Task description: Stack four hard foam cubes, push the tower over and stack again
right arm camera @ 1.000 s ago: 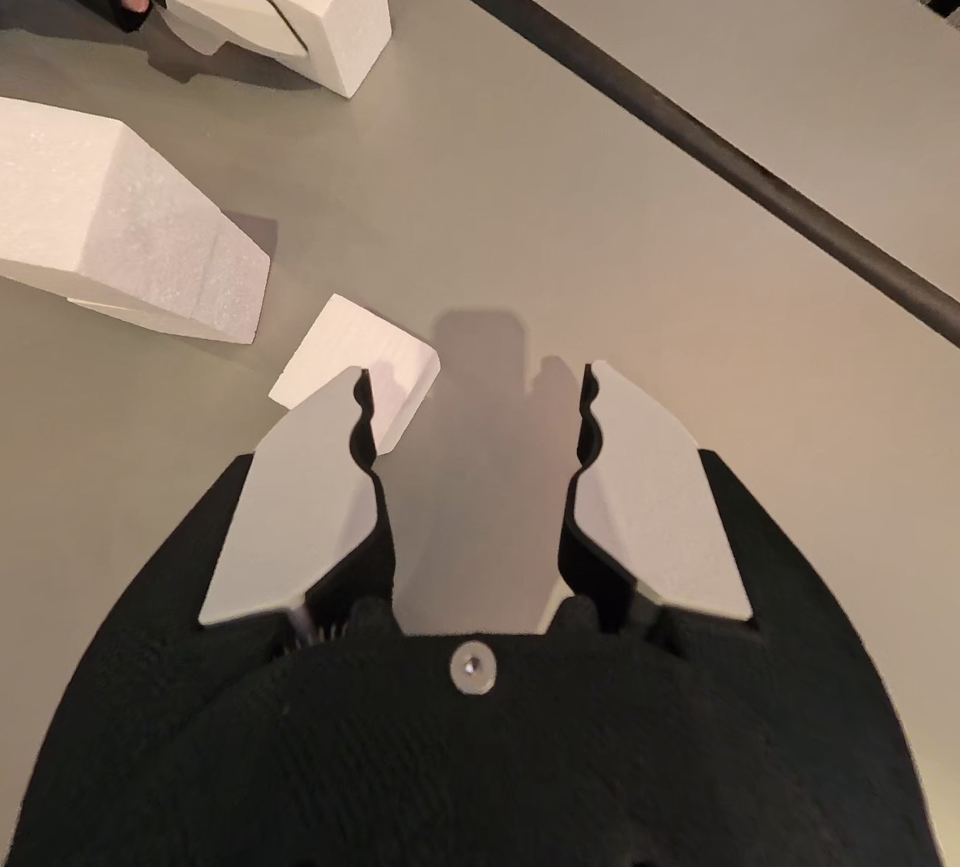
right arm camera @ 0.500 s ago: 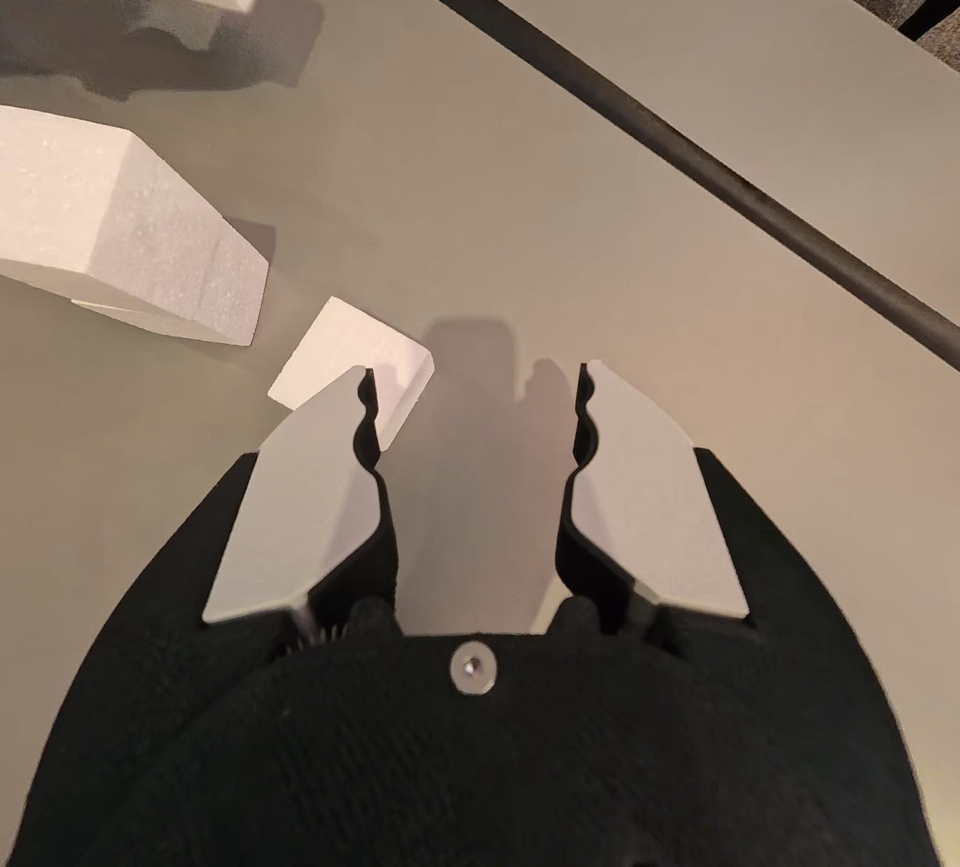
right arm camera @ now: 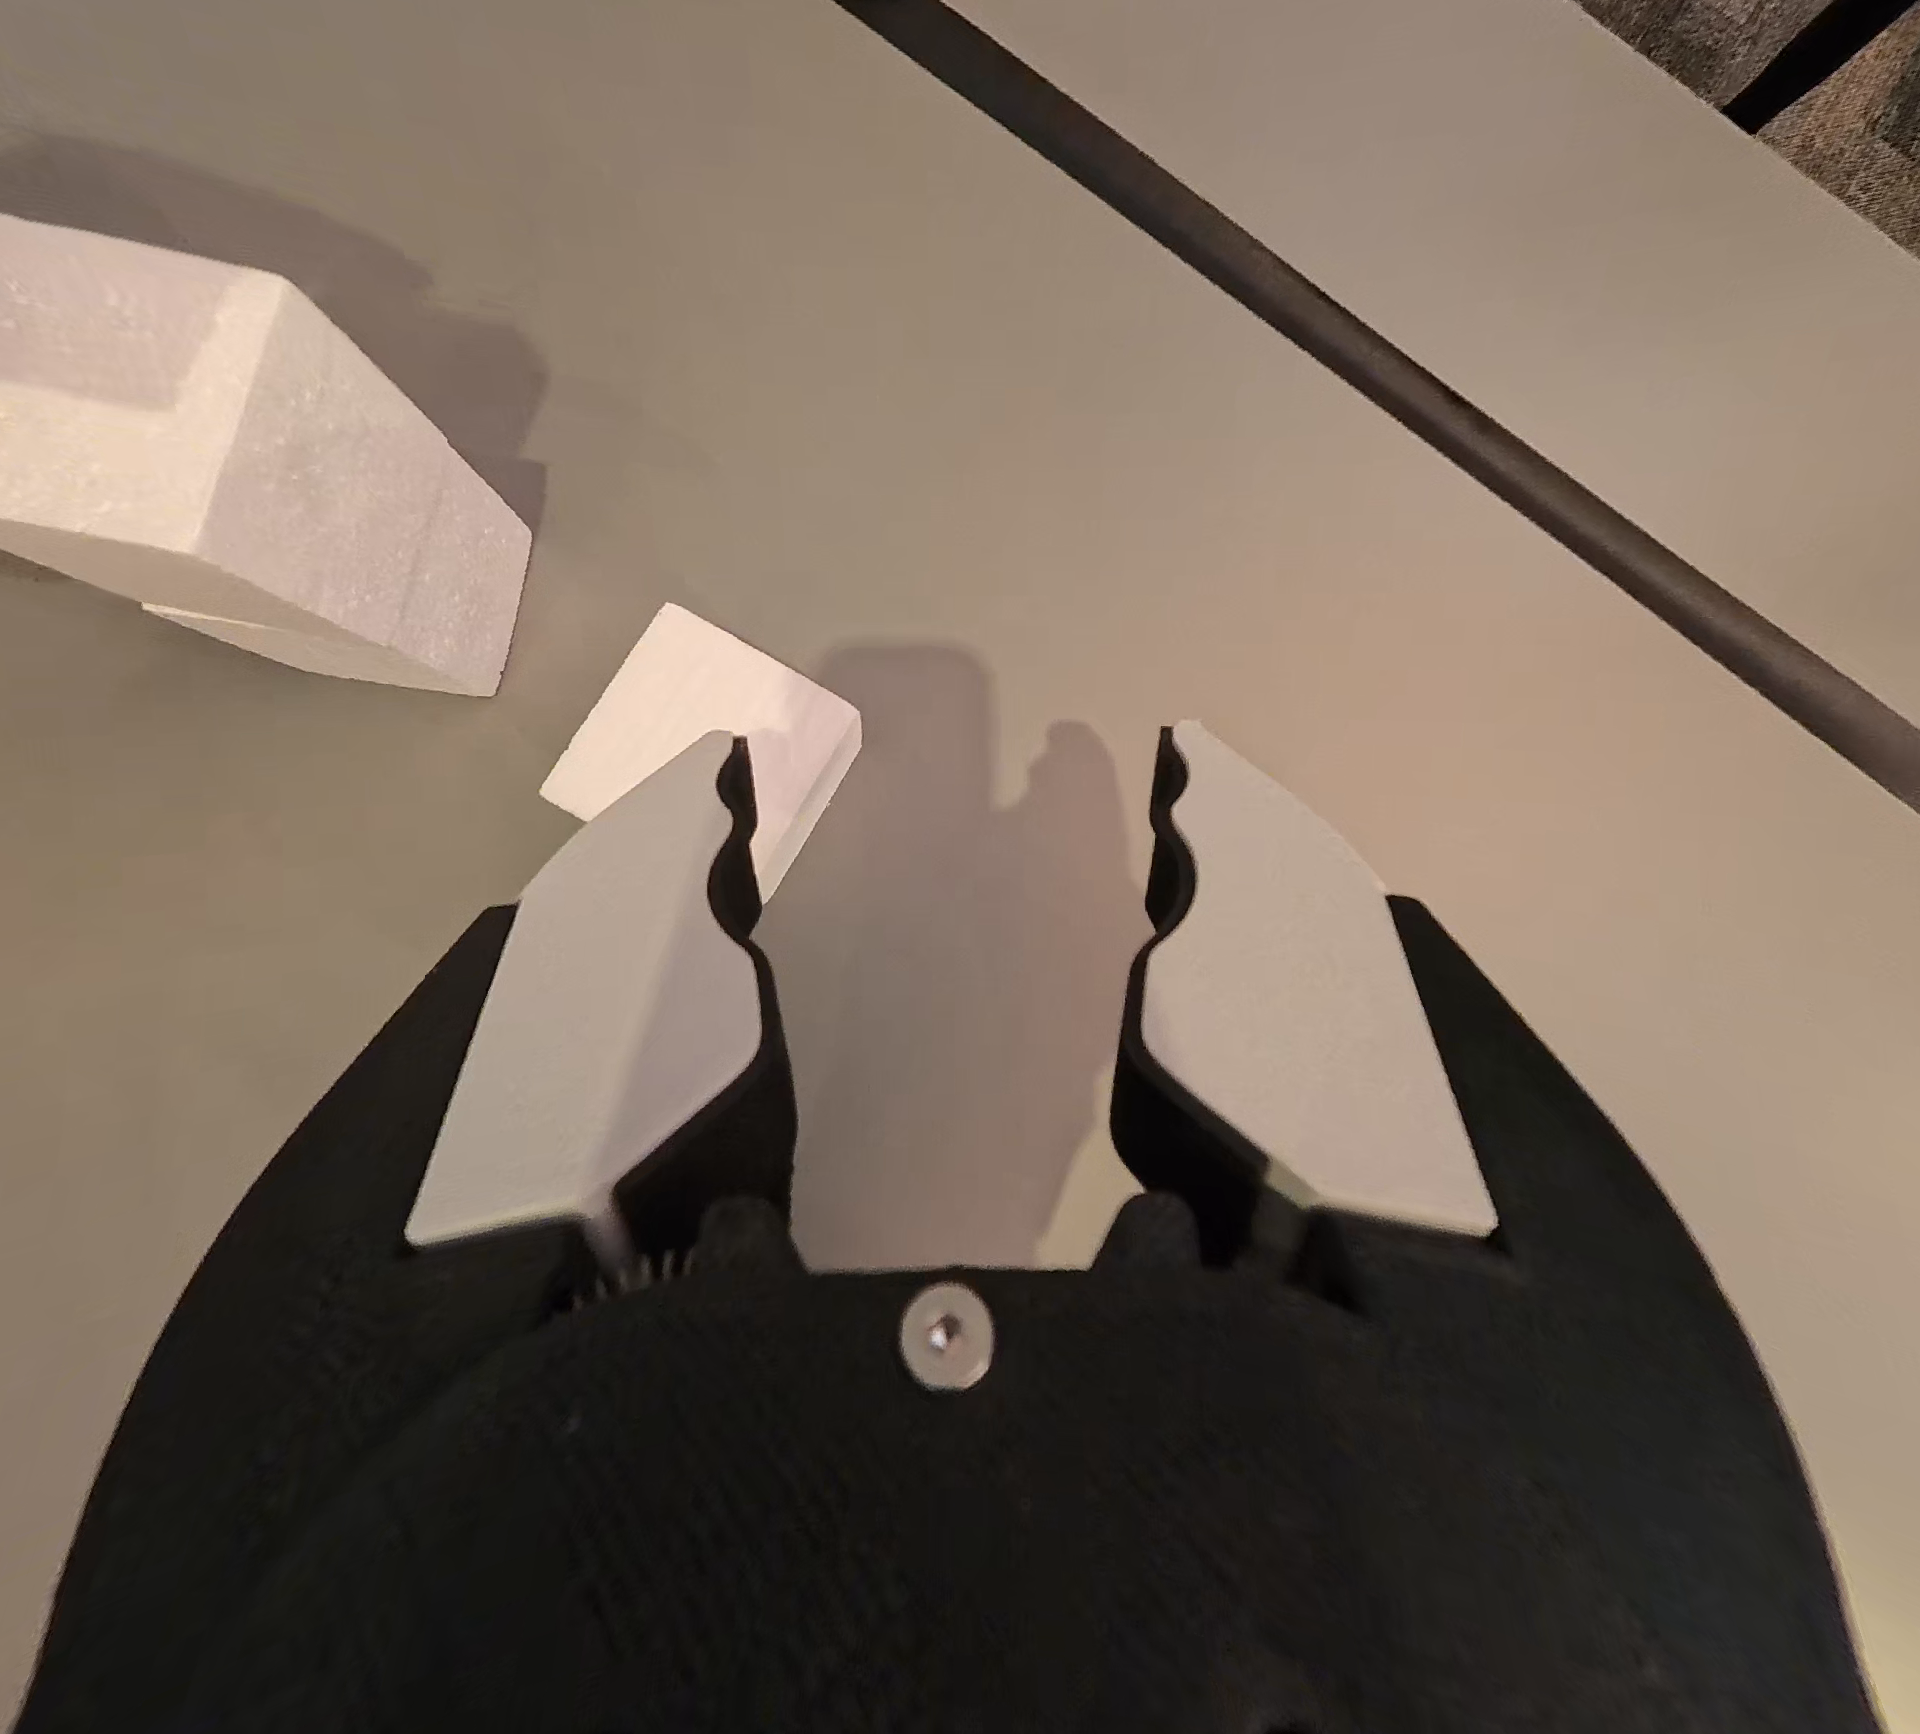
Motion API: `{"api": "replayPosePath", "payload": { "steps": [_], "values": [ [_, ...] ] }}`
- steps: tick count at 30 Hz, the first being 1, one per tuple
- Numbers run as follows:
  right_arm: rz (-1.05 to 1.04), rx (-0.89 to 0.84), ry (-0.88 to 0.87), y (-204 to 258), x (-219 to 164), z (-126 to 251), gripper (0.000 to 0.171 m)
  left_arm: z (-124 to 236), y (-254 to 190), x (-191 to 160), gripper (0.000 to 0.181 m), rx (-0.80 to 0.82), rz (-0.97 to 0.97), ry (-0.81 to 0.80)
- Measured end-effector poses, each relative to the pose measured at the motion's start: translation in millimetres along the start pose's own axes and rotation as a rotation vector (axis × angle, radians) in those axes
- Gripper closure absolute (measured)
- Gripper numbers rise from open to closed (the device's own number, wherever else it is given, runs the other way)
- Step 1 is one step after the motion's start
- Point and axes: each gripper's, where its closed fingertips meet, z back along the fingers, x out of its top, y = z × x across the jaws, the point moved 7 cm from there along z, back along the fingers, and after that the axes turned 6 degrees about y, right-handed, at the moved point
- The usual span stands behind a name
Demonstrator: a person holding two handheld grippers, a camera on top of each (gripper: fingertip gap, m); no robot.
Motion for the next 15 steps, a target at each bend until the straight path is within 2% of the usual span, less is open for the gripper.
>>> {"api": "replayPosePath", "payload": {
  "steps": [4, 15],
  "values": [
    [-0.006, 0.003, -0.018, -1, 1, 4, 0.097, -7, -8, -9, 0.121, 0.077, -0.07, 0.078],
    [-0.008, 0.001, -0.023, -3, 1, 6, 0.097, -30, -14, -25, 0.121, 0.031, -0.046, 0.166]
  ]
}}
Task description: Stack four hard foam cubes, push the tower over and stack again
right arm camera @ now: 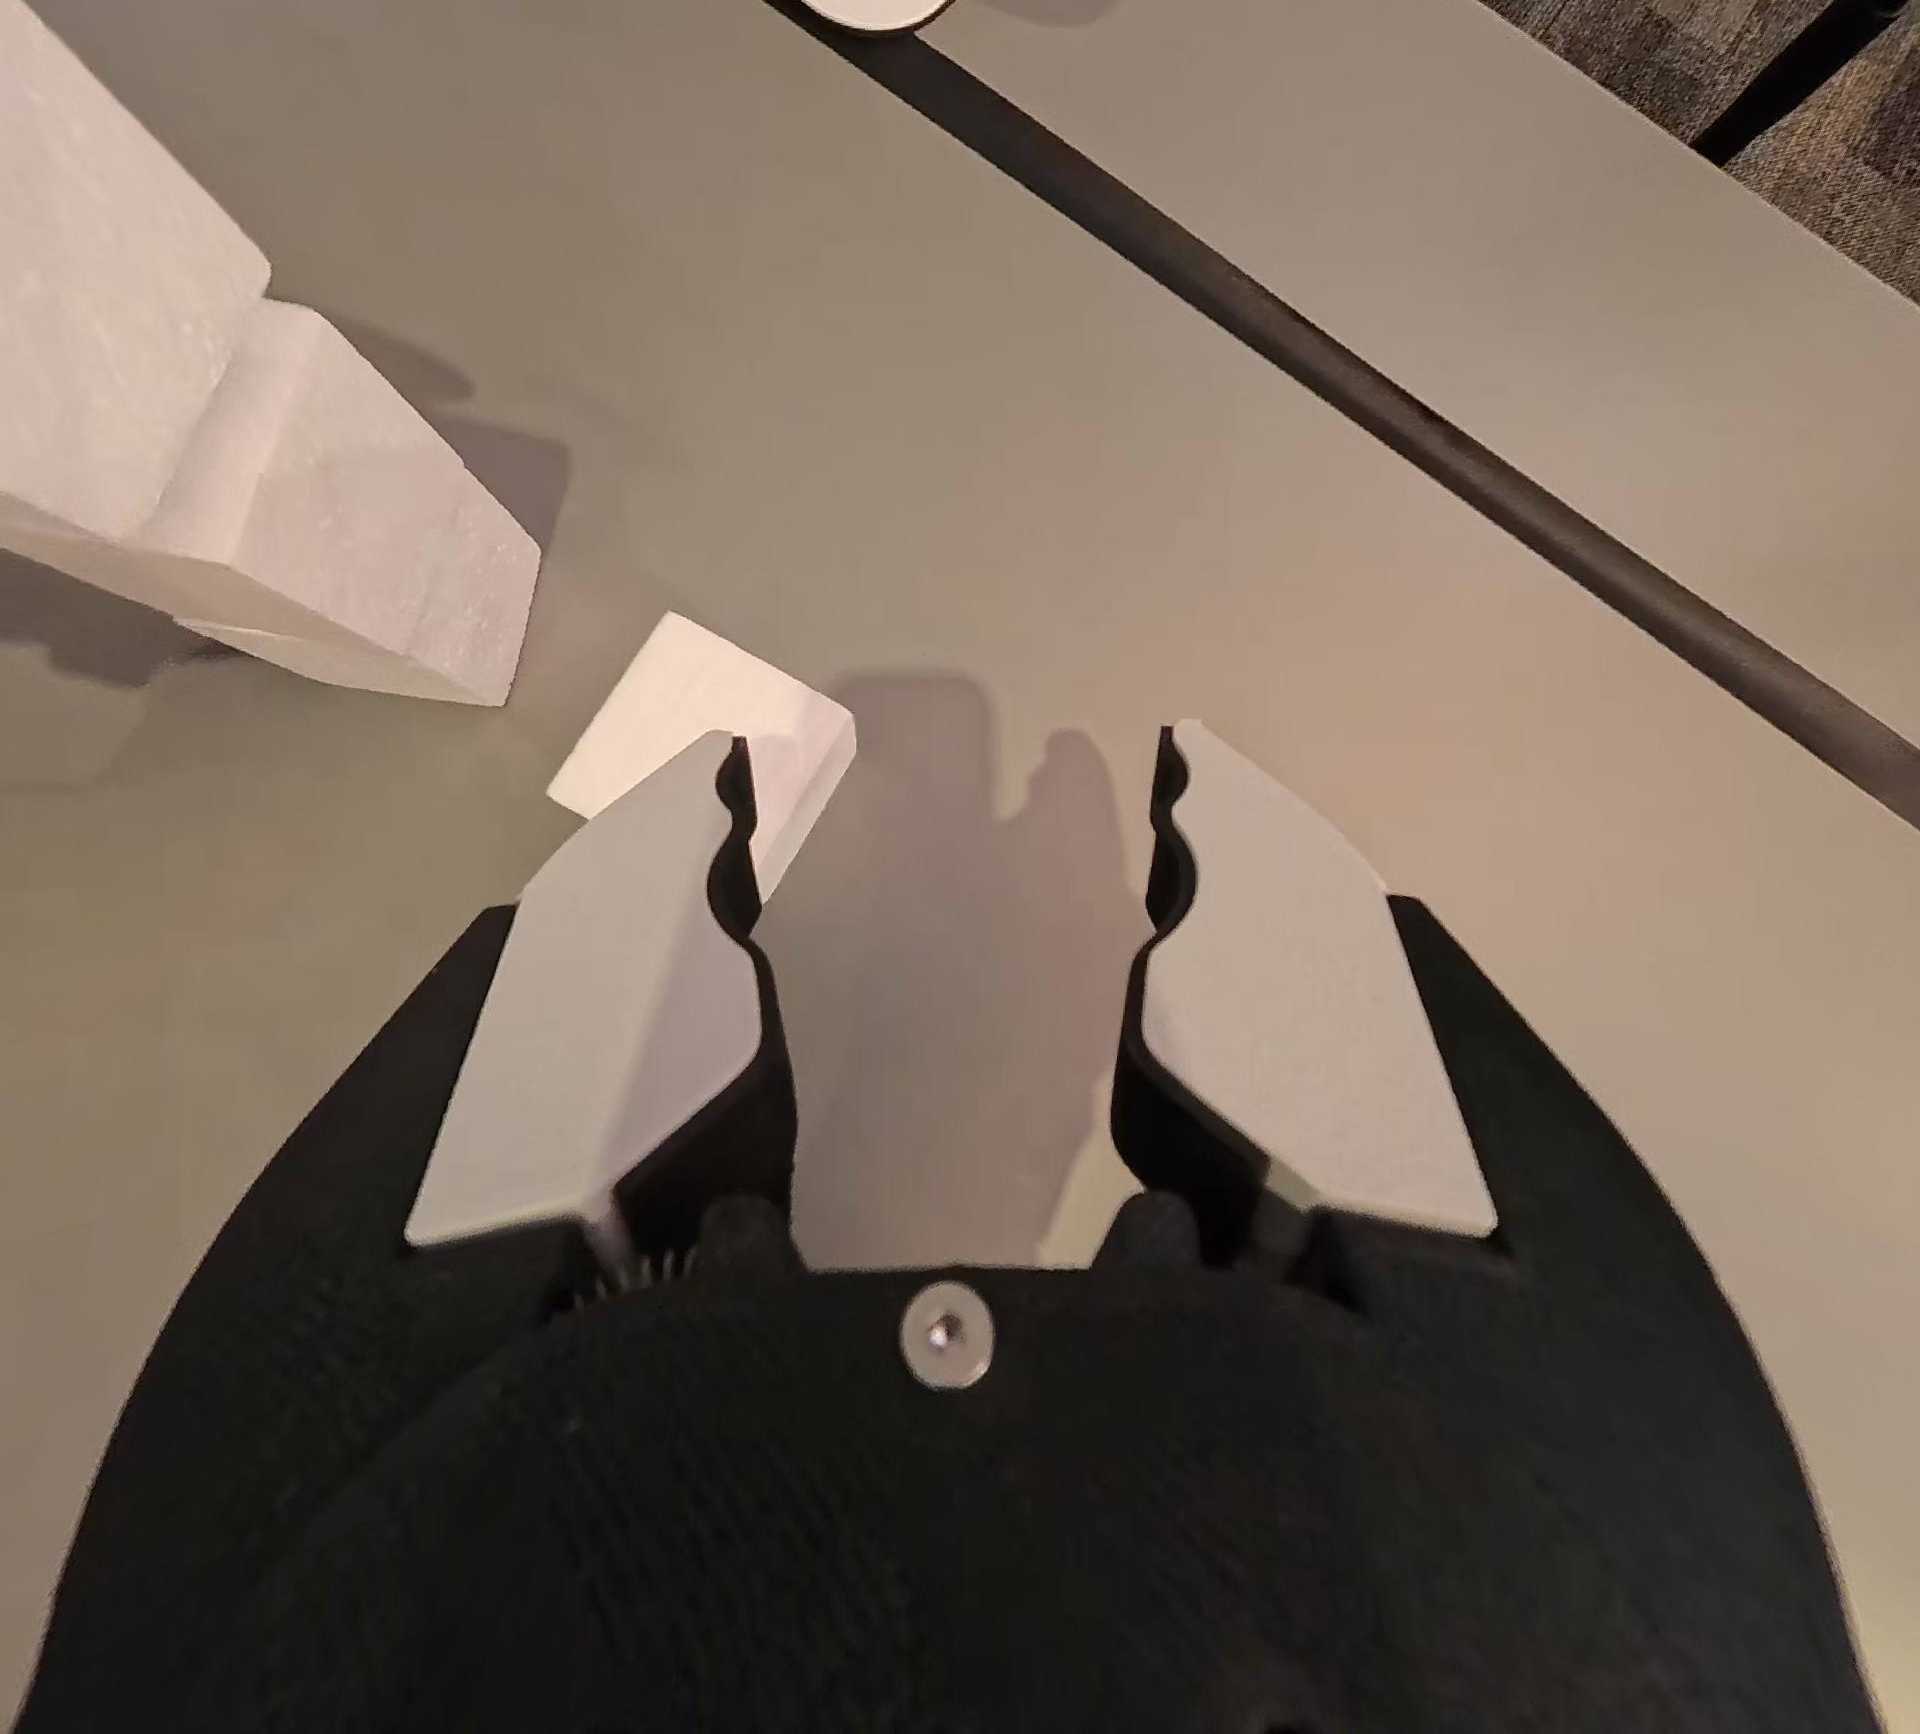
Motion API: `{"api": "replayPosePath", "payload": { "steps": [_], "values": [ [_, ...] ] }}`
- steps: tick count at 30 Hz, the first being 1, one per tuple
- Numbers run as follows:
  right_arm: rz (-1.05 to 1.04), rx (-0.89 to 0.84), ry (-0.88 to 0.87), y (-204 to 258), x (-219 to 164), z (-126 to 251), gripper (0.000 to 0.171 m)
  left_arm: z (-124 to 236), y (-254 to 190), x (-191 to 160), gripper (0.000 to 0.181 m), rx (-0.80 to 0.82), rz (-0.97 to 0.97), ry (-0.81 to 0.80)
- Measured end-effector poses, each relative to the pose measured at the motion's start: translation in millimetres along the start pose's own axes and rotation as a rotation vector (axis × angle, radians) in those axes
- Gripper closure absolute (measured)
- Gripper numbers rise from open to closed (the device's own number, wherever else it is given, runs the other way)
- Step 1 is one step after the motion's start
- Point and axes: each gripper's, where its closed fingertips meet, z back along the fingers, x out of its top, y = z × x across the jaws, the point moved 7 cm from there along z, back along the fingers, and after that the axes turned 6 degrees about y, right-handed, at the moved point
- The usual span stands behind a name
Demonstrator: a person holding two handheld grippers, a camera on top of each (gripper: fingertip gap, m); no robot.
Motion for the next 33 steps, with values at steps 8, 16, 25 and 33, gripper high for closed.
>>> {"api": "replayPosePath", "payload": {
  "steps": [8, 16, 25, 33],
  "values": [
    [-0.002, 0.0, 0.007, -1, -1, -1, 0.097, -4, 1, -6, 0.121, 0.007, 0.021, 0.022],
    [-0.001, 0.0, 0.019, -2, -4, -2, 0.097, -7, 0, -9, 0.121, 0.043, -0.015, 0.047],
    [-0.011, -0.036, 0.061, -1, -5, -6, 0.091, -7, 0, -6, 0.119, 0.048, -0.017, 0.034],
    [-0.245, 0.003, 0.115, 25, 5, -8, 0.091, 26, 4, 13, 0.092, 0.068, -0.007, -0.102]
  ]
}}
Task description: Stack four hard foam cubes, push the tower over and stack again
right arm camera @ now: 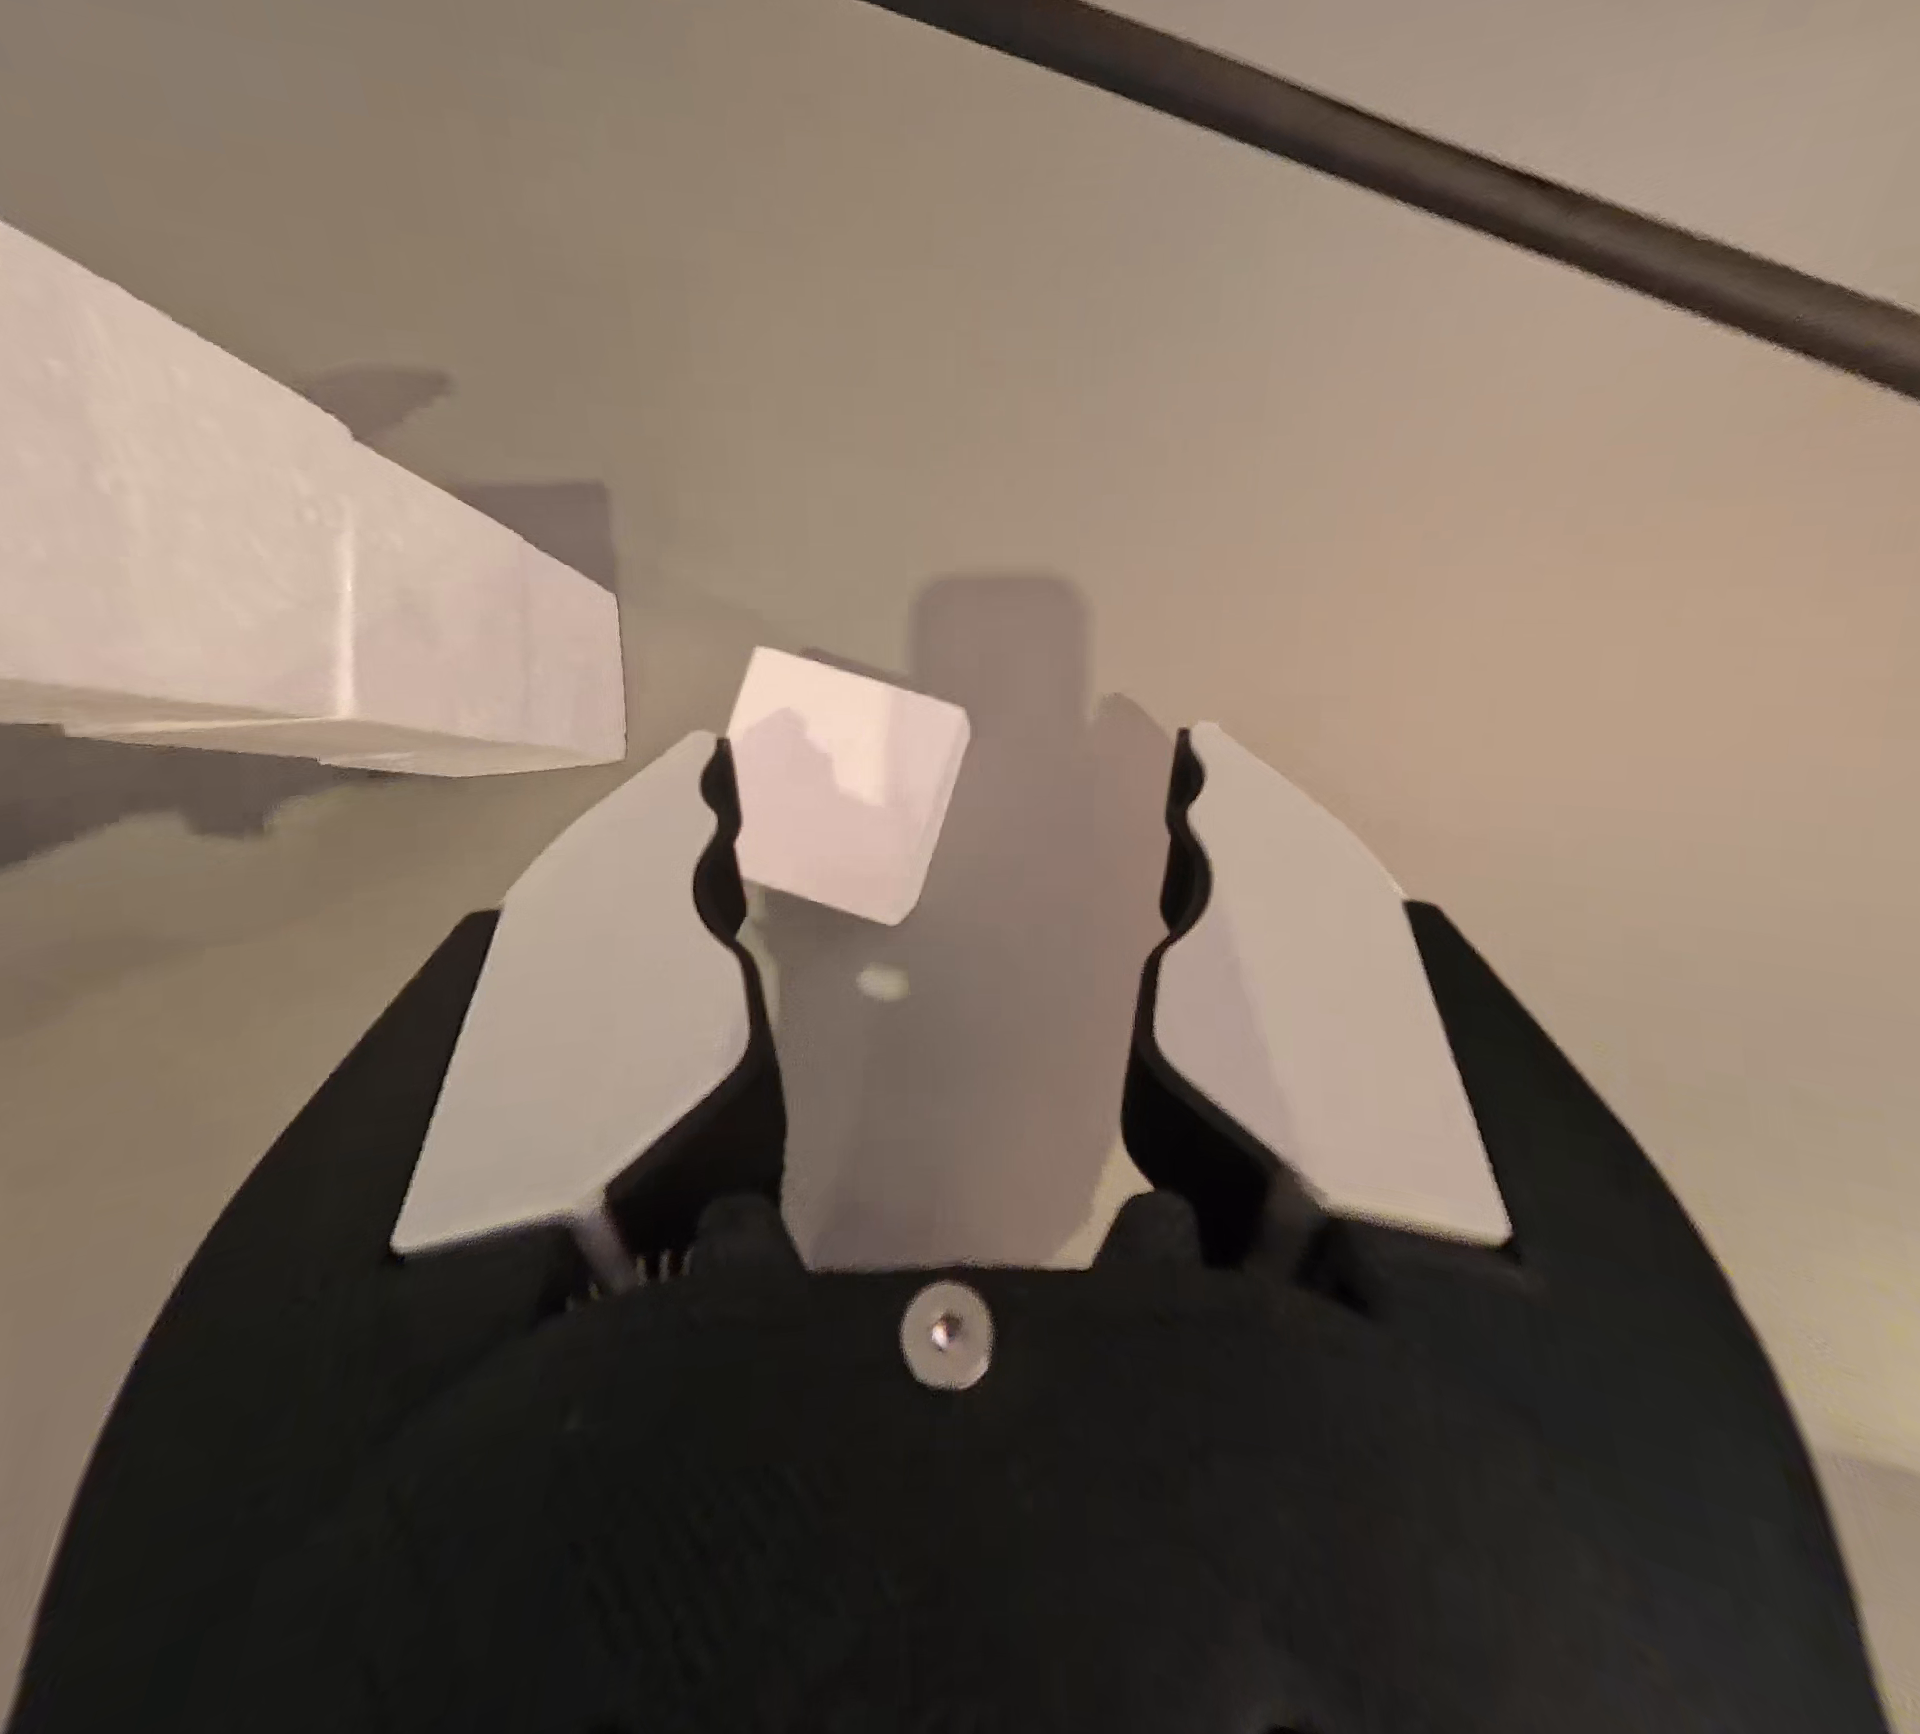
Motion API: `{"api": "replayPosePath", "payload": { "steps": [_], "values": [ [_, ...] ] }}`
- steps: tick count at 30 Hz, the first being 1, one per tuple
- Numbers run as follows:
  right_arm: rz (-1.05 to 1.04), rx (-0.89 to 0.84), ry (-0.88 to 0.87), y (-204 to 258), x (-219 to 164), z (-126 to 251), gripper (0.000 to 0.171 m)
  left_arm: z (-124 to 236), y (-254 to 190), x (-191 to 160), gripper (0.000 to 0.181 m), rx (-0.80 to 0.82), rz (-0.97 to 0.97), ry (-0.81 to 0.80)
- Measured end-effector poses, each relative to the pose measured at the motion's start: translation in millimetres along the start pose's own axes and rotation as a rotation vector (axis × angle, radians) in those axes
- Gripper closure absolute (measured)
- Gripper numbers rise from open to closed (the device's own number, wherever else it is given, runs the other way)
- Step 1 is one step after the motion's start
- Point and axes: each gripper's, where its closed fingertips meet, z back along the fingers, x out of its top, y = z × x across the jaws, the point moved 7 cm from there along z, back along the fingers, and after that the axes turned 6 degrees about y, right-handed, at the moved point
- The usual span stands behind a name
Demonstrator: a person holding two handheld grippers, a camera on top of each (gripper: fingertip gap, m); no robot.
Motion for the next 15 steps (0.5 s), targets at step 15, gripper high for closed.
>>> {"api": "replayPosePath", "payload": {
  "steps": [15],
  "values": [
    [0.009, -0.165, 0.203, 19, -15, -37, 0.089, 109, 56, 21, 0.1, 0.133, 0.078, -0.223]
  ]
}}
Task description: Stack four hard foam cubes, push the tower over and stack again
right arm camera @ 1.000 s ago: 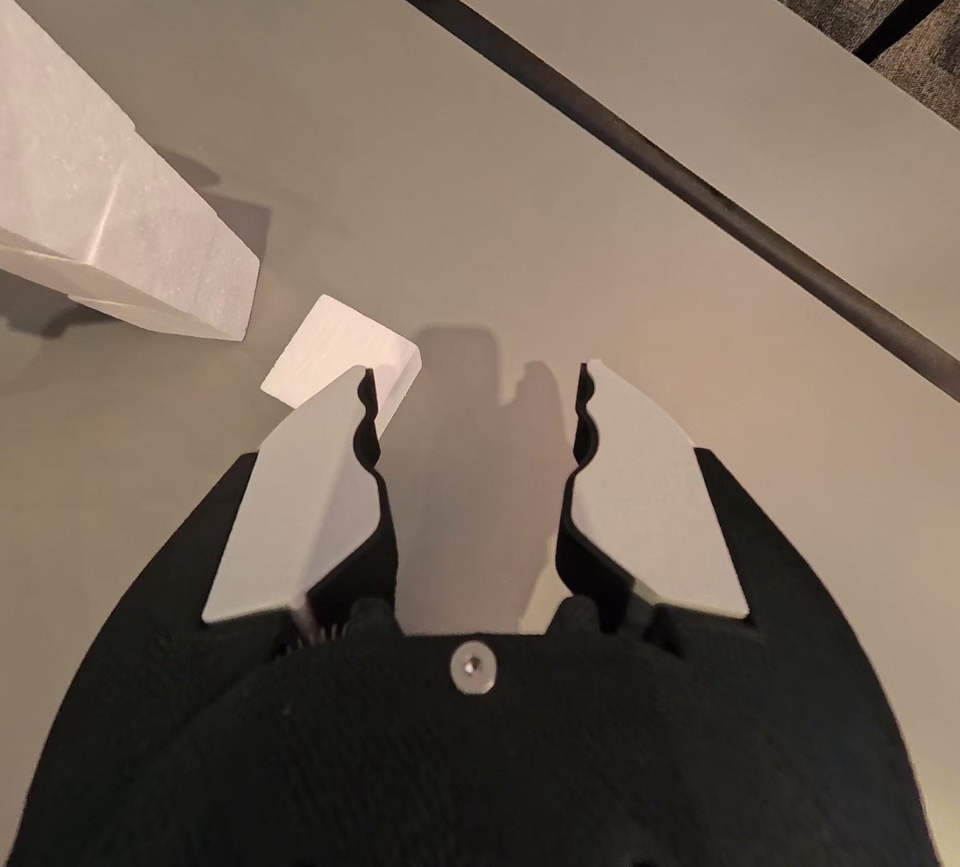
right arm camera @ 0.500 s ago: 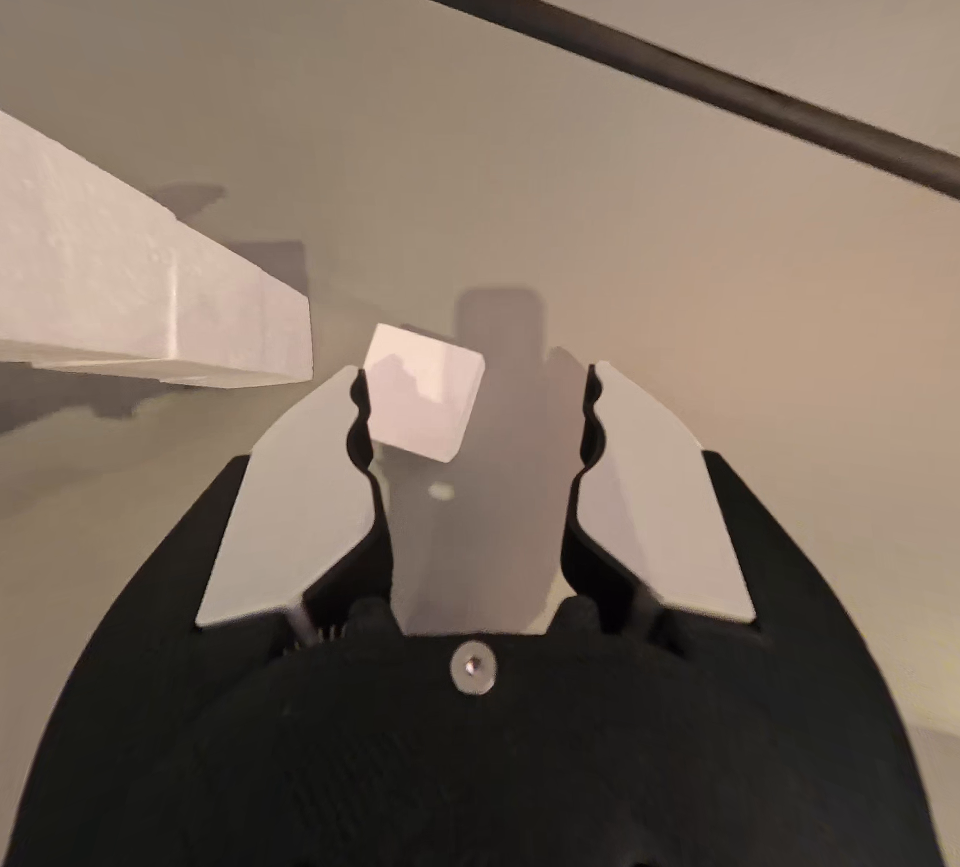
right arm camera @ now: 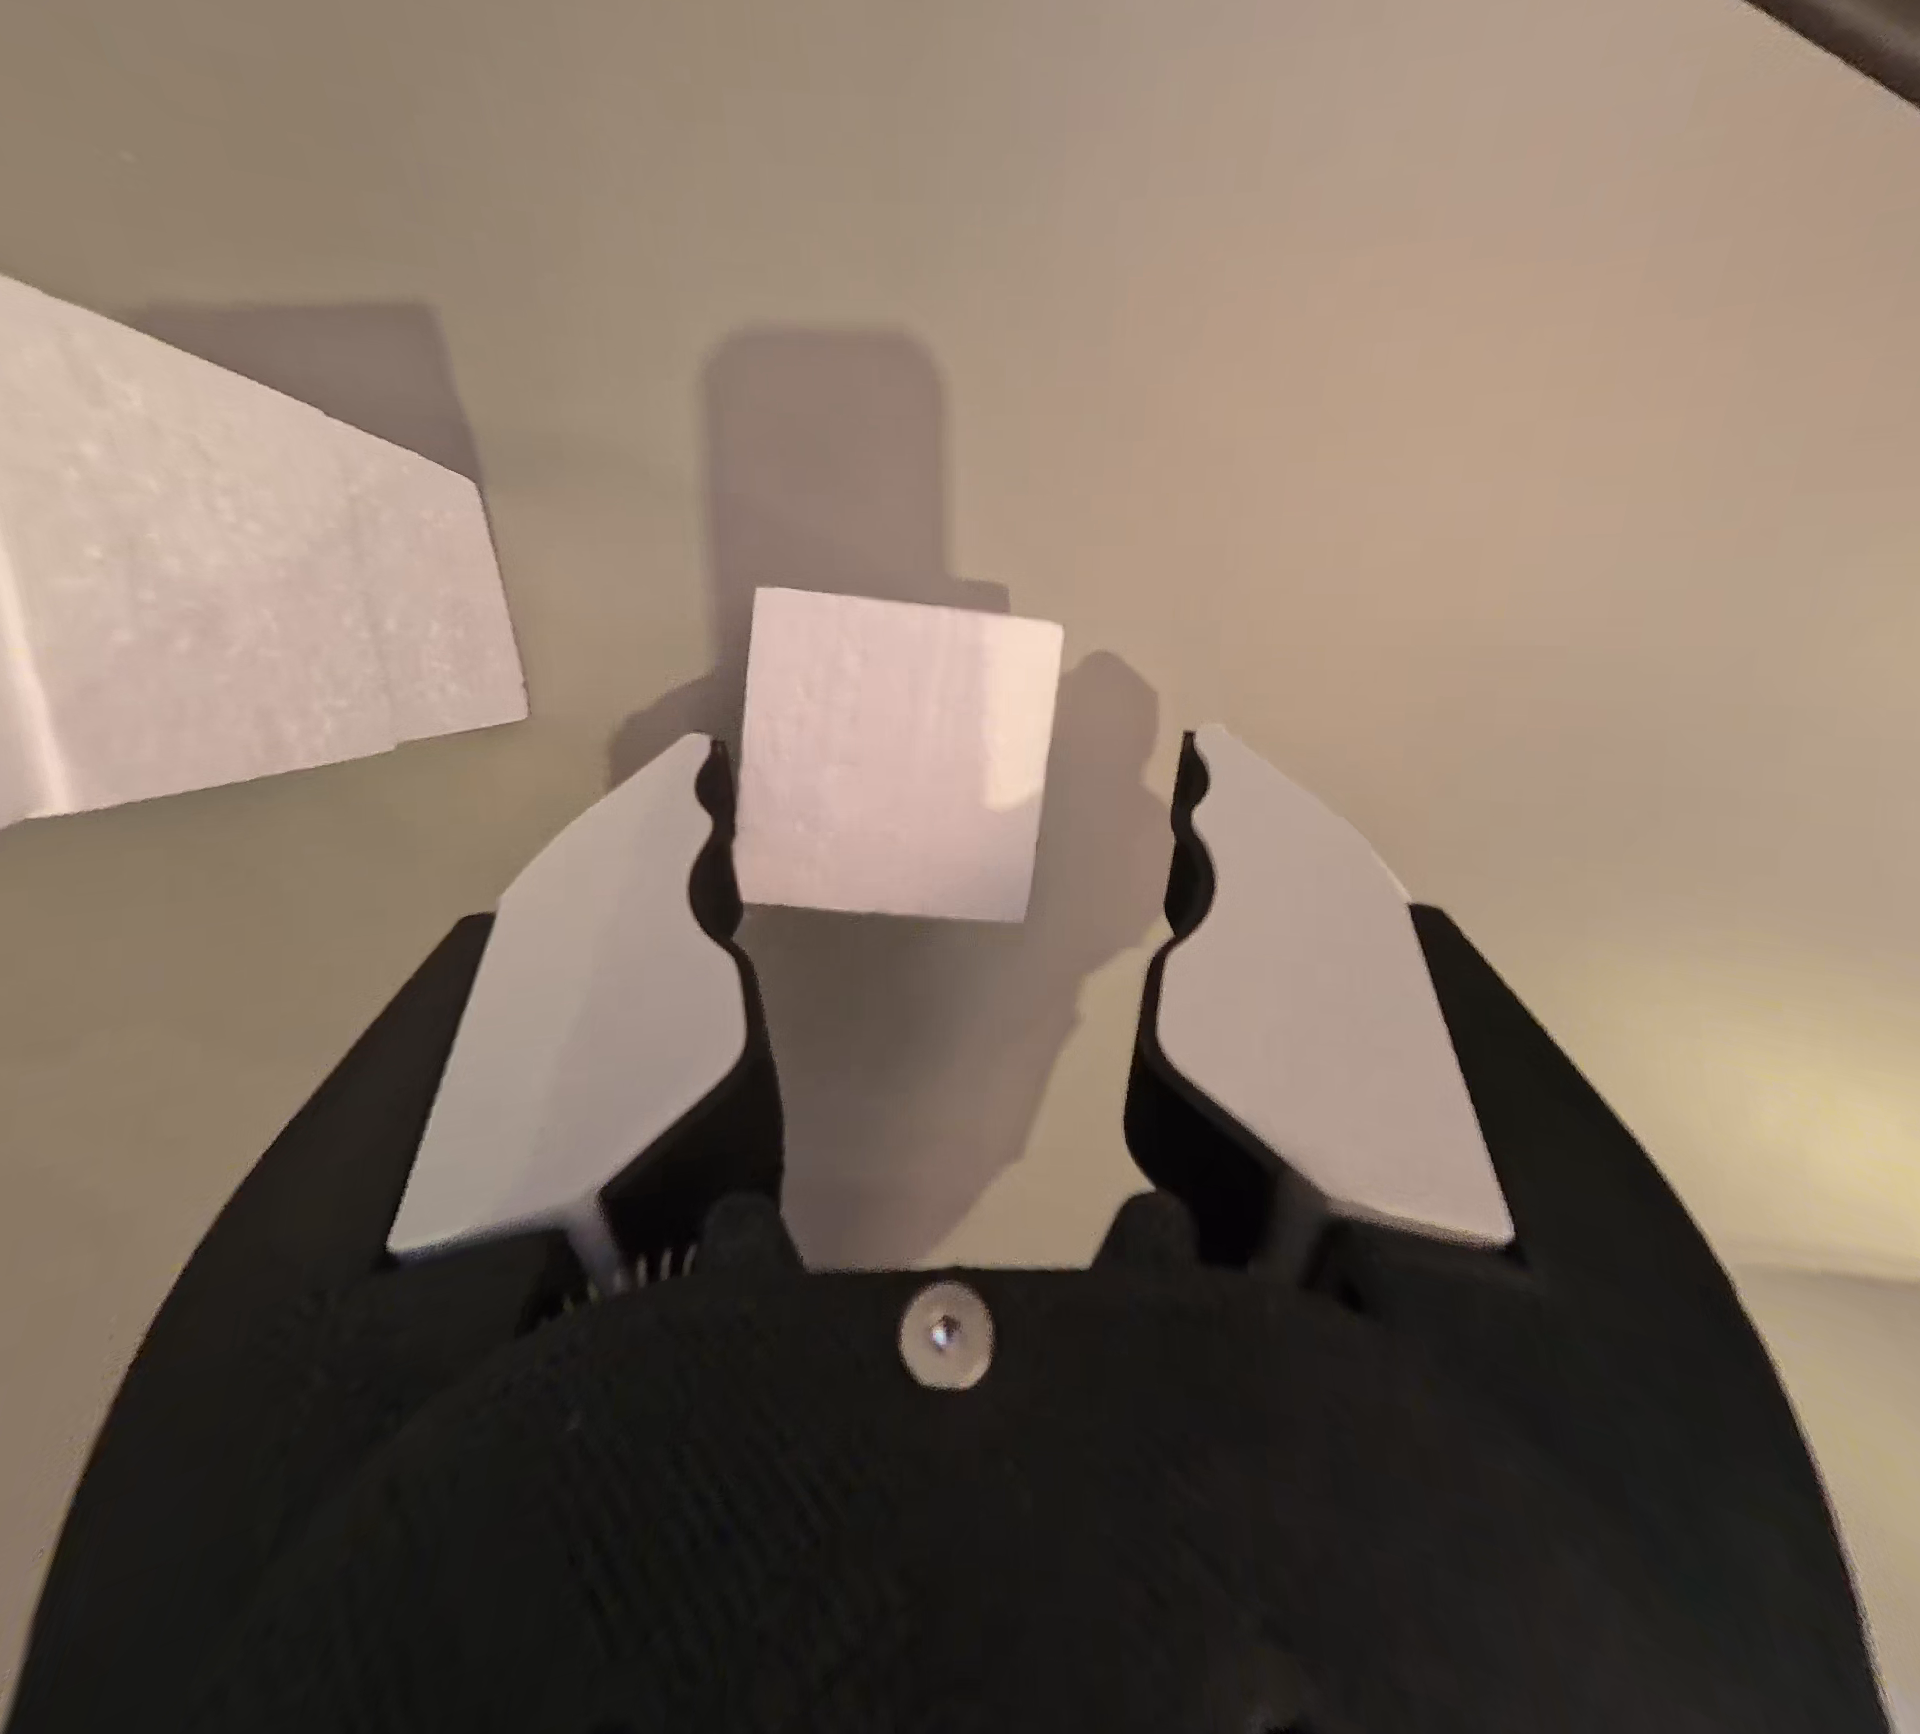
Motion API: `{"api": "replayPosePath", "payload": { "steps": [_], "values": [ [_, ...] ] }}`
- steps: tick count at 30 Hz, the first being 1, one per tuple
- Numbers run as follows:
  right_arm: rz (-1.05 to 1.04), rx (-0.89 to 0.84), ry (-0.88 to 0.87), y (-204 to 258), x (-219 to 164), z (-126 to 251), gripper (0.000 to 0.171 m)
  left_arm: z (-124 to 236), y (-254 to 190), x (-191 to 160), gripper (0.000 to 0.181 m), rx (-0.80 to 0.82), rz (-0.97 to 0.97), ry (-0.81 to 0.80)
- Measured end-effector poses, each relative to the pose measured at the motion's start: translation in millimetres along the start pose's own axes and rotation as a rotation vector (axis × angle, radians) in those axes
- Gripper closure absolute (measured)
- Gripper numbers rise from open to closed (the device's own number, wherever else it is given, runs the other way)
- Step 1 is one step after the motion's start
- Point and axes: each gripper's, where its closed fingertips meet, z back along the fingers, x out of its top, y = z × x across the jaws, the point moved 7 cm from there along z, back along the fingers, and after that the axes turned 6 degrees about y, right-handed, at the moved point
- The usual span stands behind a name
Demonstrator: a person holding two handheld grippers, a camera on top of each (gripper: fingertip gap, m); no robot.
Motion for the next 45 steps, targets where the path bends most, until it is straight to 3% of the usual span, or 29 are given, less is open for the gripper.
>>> {"api": "replayPosePath", "payload": {
  "steps": [8, 11, 18, 21, 26, 29, 34, 38, 41, 45],
  "values": [
    [0.029, 0.027, 0.07, -17, -9, -2, 0.11, 0, 7, -3, 0.1, 0.013, -0.002, 0.023],
    [0.058, 0.036, 0.074, -20, -10, 2, 0.11, -2, 6, -4, 0.1, 0.013, -0.009, 0.03],
    [0.021, 0.146, -0.07, -41, -9, 35, 0.11, -2, 7, -5, 0.102, 0.009, -0.01, 0.036],
    [-0.008, 0.28, -0.268, -46, -2, 67, 0.11, -2, 10, -6, 0.102, 0.011, -0.003, 0.036],
    [0.046, 0.677, -0.851, -30, 20, 134, 0.111, -1, 11, -5, 0.103, 0.009, 0.002, 0.031],
    [0.171, 0.892, -1.025, -5, 25, 144, 0.111, -4, 8, -6, 0.103, -0.002, -0.007, 0.039],
    [0.422, 1.074, -1.046, 29, 28, 128, 0.111, -14, 6, -11, 0.104, -0.03, -0.019, 0.078],
    [0.638, 1.141, -1.032, 27, 42, 133, 0.111, -22, 9, -15, 0.104, -0.039, 0.0, 0.099],
    [0.667, 1.184, -1.019, 19, 58, 121, 0.111, -25, 11, -18, 0.104, -0.036, -0.005, 0.116],
    [0.634, 1.363, -1.058, 20, 63, 104, 0.111, -27, 18, -20, 0.106, -0.024, 0.01, 0.117]
  ]
}}
